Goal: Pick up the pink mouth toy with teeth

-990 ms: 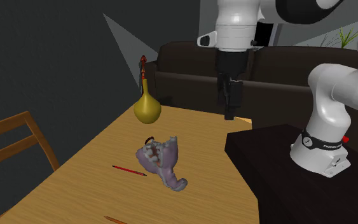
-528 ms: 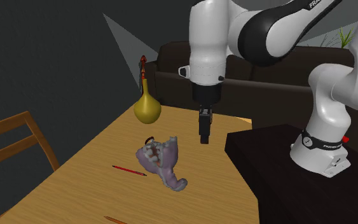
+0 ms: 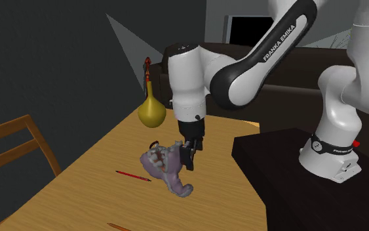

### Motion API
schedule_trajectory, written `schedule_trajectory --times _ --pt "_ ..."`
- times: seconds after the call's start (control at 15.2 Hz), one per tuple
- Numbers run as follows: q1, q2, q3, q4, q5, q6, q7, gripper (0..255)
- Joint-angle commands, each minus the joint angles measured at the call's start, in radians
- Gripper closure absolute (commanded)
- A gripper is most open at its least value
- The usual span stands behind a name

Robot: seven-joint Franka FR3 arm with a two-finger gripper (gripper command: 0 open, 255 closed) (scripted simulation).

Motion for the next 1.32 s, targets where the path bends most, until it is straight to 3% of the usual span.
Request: schedule_trajectory --times 0.0,0.73,1.25 --pt "-0.001 0.083 -0.011 0.050 -0.006 0.017 0.043 0" --pt "-0.010 0.482 -0.077 0.323 0.015 0.054 0.222 0" --pt "-0.012 0.570 -0.074 0.353 0.018 0.112 0.220 0"
